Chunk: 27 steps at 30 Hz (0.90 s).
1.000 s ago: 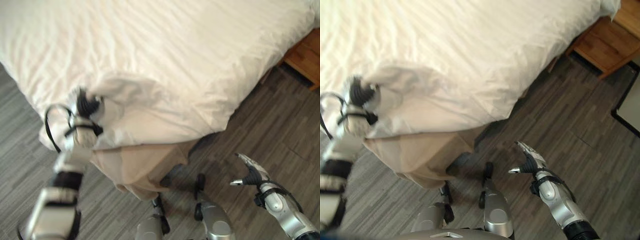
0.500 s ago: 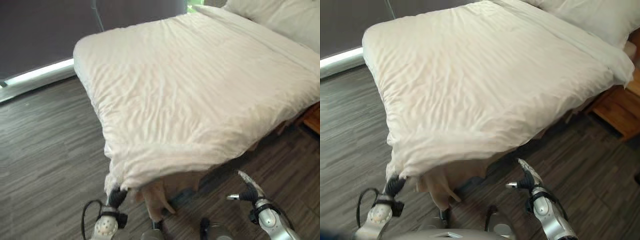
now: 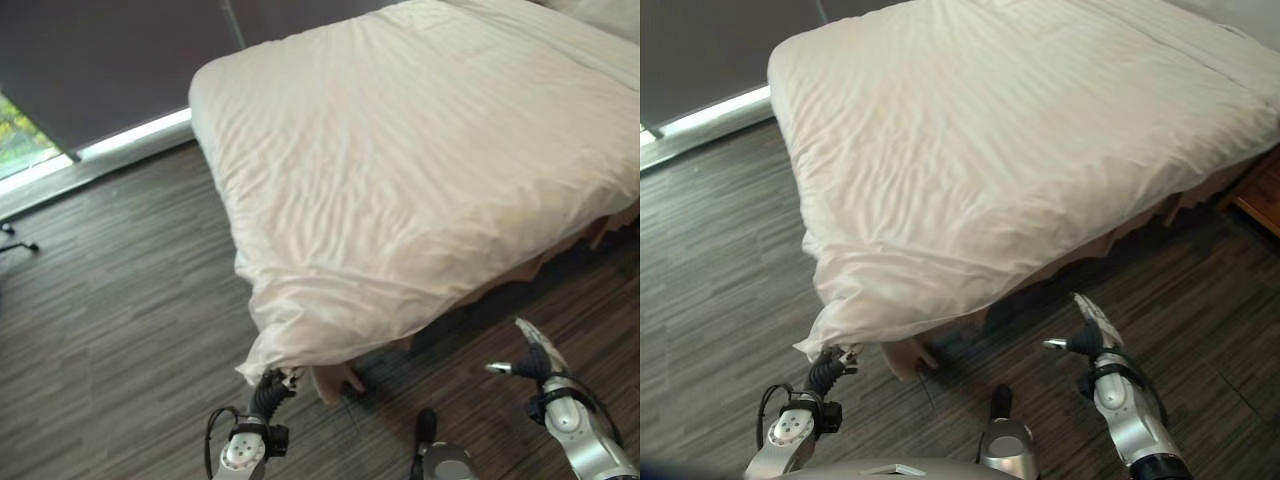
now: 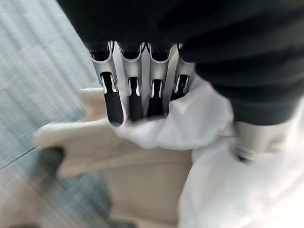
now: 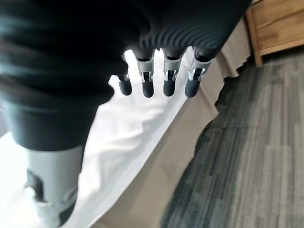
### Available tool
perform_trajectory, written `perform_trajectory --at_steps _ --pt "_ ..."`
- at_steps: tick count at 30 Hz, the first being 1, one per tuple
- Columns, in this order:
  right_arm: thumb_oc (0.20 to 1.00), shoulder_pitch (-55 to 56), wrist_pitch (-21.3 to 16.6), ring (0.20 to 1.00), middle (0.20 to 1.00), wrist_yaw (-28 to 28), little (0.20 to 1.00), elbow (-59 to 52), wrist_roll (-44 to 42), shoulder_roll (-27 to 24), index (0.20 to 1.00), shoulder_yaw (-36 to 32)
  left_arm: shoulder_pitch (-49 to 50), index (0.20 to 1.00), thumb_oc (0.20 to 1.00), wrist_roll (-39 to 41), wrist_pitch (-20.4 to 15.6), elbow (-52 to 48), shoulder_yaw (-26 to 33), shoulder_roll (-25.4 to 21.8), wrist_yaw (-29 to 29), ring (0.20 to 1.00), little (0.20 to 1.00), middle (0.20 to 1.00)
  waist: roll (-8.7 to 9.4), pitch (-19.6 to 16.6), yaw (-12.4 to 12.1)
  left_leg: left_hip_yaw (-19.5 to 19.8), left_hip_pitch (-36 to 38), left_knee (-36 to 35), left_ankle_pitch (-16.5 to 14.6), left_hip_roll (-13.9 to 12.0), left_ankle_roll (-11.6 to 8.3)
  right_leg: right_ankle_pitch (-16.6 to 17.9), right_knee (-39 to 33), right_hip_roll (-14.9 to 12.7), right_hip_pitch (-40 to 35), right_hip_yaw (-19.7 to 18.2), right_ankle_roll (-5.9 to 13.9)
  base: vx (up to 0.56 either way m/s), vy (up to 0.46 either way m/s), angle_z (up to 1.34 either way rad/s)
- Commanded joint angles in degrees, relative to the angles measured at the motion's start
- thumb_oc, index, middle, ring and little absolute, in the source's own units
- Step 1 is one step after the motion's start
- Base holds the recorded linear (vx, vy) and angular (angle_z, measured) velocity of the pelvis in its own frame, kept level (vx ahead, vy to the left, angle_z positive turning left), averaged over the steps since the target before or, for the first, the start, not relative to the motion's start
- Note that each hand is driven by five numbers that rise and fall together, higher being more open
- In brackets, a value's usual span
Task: Making the bed.
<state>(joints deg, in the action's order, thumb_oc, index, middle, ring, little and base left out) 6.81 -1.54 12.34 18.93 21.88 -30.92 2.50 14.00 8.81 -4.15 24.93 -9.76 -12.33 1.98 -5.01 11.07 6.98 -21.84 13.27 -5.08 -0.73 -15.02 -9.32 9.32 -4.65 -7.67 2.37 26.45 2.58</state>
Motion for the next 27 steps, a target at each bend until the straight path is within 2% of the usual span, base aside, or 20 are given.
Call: perform_trajectory --at_steps 1,3,4,7,9,10,12,13,14,15,16,17,18,19,20,22,24,25,26,27 --pt "1.0 -6.3 -0.6 1.0 1.0 3.3 1.0 -1.8 -1.5 1.4 1.0 1.1 4.6 1.0 1.0 -3.2 0.7 0.7 1.6 -3.7 0.0 1.0 1.0 1.0 2.35 -1.1 -2.1 4.1 -3.7 1.9 -3.4 3.7 3.48 -11.8 5.8 -4.4 -2.8 -4.5 4.9 -0.1 0.186 0.52" --pt "1.0 -7.0 -0.5 1.0 1.0 3.6 1.0 -2.0 -1.7 1.6 1.0 0.7 4.5 1.0 1.0 -4.7 0.8 2.0 2.4 -4.0 0.4 1.0 1.0 1.0 3.01 -1.1 -2.6 4.5 -3.9 1.7 -3.7 4.3 3.96 -11.3 6.0 -4.9 -2.8 -4.3 5.46 -0.09 0.178 0.36" --pt "1.0 -7.7 0.0 1.0 1.0 4.0 1.0 -1.9 -1.9 2.0 1.0 0.1 4.4 1.0 1.0 -7.3 1.5 5.4 4.0 -4.2 1.3 1.0 1.0 1.0 4.11 -1.1 -3.8 5.4 -4.1 1.2 -4.1 5.3 4.57 -10.7 6.6 -5.8 -2.7 -3.8 6.06 -0.11 0.211 0.37" --pt "1.0 -9.0 0.4 1.0 1.0 4.7 1.0 -2.0 -1.5 2.6 1.0 0.0 3.7 1.0 1.0 -10.0 2.4 13.5 6.3 -3.7 3.9 1.0 1.0 1.0 5.84 -0.8 -5.4 5.9 -3.8 0.9 -5.3 7.2 6.17 -10.7 10.2 -7.3 -2.2 -3.6 7.01 -0.08 0.174 0.3" --pt "1.0 -9.5 0.6 1.0 1.0 5.1 1.0 -2.2 -1.8 2.8 1.0 -0.3 3.8 1.0 1.0 -9.3 2.5 16.8 8.3 -3.5 4.9 1.0 1.0 1.0 6.62 0.0 -6.1 6.3 -3.0 0.7 -5.8 8.3 7.11 -10.7 15.0 -8.4 -0.8 -4.4 7.91 -0.06 0.15 0.1" --pt "1.0 -10.2 0.6 1.0 1.0 5.2 1.0 -2.2 -2.5 3.2 1.0 -0.3 3.6 1.0 1.0 -8.6 2.5 17.6 9.0 -3.5 5.3 1.0 1.0 1.0 7.22 0.6 -6.4 6.2 -3.3 0.9 -5.0 8.9 7.82 -9.4 16.9 -9.1 0.2 -4.7 7.81 -0.07 0.113 0.14" --pt "1.0 -10.6 0.5 1.0 1.0 5.5 1.0 -2.4 -3.3 3.6 1.0 -0.6 3.6 1.0 1.0 -8.1 2.5 18.1 9.8 -3.6 5.7 1.0 1.0 1.0 7.42 0.8 -6.6 6.4 -3.0 0.6 -5.1 9.3 8.07 -9.3 18.4 -9.3 0.7 -5.6 8.16 -0.02 0.055 0.23" --pt "1.0 -12.4 -0.2 1.0 1.0 6.7 1.0 -2.5 -9.2 5.7 1.0 -1.4 3.3 1.0 1.0 -4.1 2.0 18.0 12.1 -3.7 6.7 1.0 1.0 1.0 7.7 1.5 -7.4 7.6 -3.0 0.3 -5.1 9.4 8.16 -9.1 19.0 -8.6 1.9 -7.2 8.3 0.02 0.018 0.11" --pt "0.457 -12.4 -0.2 0.457 0.457 6.7 0.457 -2.5 -9.2 5.7 0.457 -1.4 3.3 1.0 1.0 -4.1 2.0 18.0 12.1 -3.7 6.7 1.0 1.0 1.0 7.7 1.5 -7.4 7.6 -3.0 0.3 -5.1 9.4 8.15 -9.1 19.0 -8.6 1.9 -7.2 8.3 0.0 0.0 0.0" --pt "0.2 -13.2 -0.4 0.2 0.2 6.8 0.2 -2.7 -12.5 6.5 0.2 -1.9 2.8 1.0 1.0 -1.1 1.7 17.8 13.3 -3.7 7.0 1.0 1.0 1.0 7.77 1.9 -7.7 8.3 -3.2 0.2 -4.9 9.3 8.02 -9.7 17.7 -7.9 2.2 -7.7 8.01 0.0 -0.035 0.15" --pt "0.2 -14.1 -1.2 0.2 0.2 7.3 0.2 -2.6 -17.0 7.8 0.2 -2.3 2.2 1.0 1.0 3.3 1.1 17.1 14.5 -3.8 7.5 1.0 1.0 1.0 7.78 2.4 -8.1 9.3 -3.7 0.2 -4.6 9.4 7.87 -9.9 16.1 -7.2 2.6 -8.5 7.75 -0.01 -0.092 0.33" --pt "0.2 -15.7 -3.3 0.2 0.2 5.5 0.2 -2.7 -28.8 9.8 0.2 -3.5 0.7 1.0 1.0 12.1 -0.7 14.9 16.6 -4.4 7.6 1.0 1.0 1.0 7.65 3.7 -8.8 11.7 -5.0 0.4 -4.0 9.5 7.33 -9.7 12.8 -6.1 3.7 -10.5 7.69 -0.01 -0.074 0.43" --pt "0.2 -15.8 -3.4 0.2 0.2 5.4 0.2 -2.6 -28.8 9.8 0.2 -3.5 0.7 1.0 1.0 12.2 -0.7 14.9 16.6 -4.4 7.6 1.0 1.0 1.0 7.72 3.6 -8.7 11.8 -5.2 0.4 -3.9 9.6 7.34 -9.5 12.6 -6.1 3.7 -10.5 7.66 0.05 -0.114 0.65" --pt "0.2 -17.1 -5.1 0.2 0.2 3.1 0.2 -1.4 -37.1 11.1 0.2 -4.5 -0.3 1.0 1.0 18.9 -1.6 13.5 18.4 -4.7 5.9 1.0 1.0 1.0 8.11 3.6 -9.6 13.6 -6.2 0.5 -4.0 10.4 7.22 -9.1 8.0 -6.2 2.1 -10.4 7.56 0.05 -0.057 0.86" --pt "0.2 -17.1 -5.1 0.2 0.2 3.1 0.2 -1.4 -37.1 11.1 0.2 -4.5 -0.3 1.0 1.0 18.9 -1.6 13.5 18.4 -4.7 5.9 1.0 1.0 1.0 8.12 3.6 -9.6 13.6 -6.3 0.5 -3.9 10.4 7.22 -9.1 8.0 -6.2 2.1 -10.3 7.56 0.1 -0.107 0.98" --pt "0.2 -21.6 -7.9 0.2 0.2 1.9 0.2 2.3 -48.7 13.3 0.2 -5.2 0.3 1.0 1.0 30.6 -3.5 8.0 19.8 -3.0 4.5 1.0 1.0 1.0 7.93 3.5 -11.5 13.8 -7.9 0.6 -3.4 10.3 6.65 -8.0 6.0 -6.8 0.7 -8.0 7.69 0.09 -0.16 0.66" --pt "0.2 -24.4 -10.3 0.2 0.2 1.4 0.2 3.7 -55.6 14.2 0.2 -5.9 0.9 1.0 1.0 35.2 -4.7 2.6 19.6 -2.4 3.4 1.0 1.0 1.0 7.03 4.4 -12.7 14.1 -9.9 0.6 -2.4 9.7 5.96 -7.6 5.2 -7.0 1.1 -6.5 7.52 0.02 -0.132 0.23" --pt "0.2 -24.5 -10.3 0.2 0.2 1.3 0.2 3.8 -55.6 14.1 0.2 -5.9 0.9 1.0 1.0 35.2 -4.7 2.6 19.6 -2.4 3.4 1.0 1.0 1.0 7.12 4.2 -12.6 14.2 -10.2 0.6 -2.1 9.8 6.01 -7.3 5.1 -7.1 1.3 -6.4 7.5 -0.03 -0.138 0.33" --pt "0.2 -27.3 -12.3 0.2 0.2 0.2 0.2 5.8 -62.2 14.9 0.2 -7.1 0.8 1.0 1.0 38.3 -5.5 -0.1 18.7 -2.0 2.2 1.0 1.0 1.0 5.87 5.5 -13.5 14.8 -12.1 0.5 -1.4 9.3 5.24 -7.4 4.2 -6.9 1.6 -4.8 7.35 -0.03 -0.154 0.32" --pt "0.2 -28.7 -13.2 0.2 0.2 -0.3 0.2 6.1 -64.9 14.9 0.2 -7.7 0.7 1.0 1.0 40.1 -5.9 -1.3 18.3 -1.6 1.5 1.0 1.0 1.0 5.26 6.2 -14.1 15.1 -13.2 0.5 -0.8 8.9 4.85 -7.3 3.8 -6.9 2.0 -4.1 7.31 -0.06 -0.231 0.31"
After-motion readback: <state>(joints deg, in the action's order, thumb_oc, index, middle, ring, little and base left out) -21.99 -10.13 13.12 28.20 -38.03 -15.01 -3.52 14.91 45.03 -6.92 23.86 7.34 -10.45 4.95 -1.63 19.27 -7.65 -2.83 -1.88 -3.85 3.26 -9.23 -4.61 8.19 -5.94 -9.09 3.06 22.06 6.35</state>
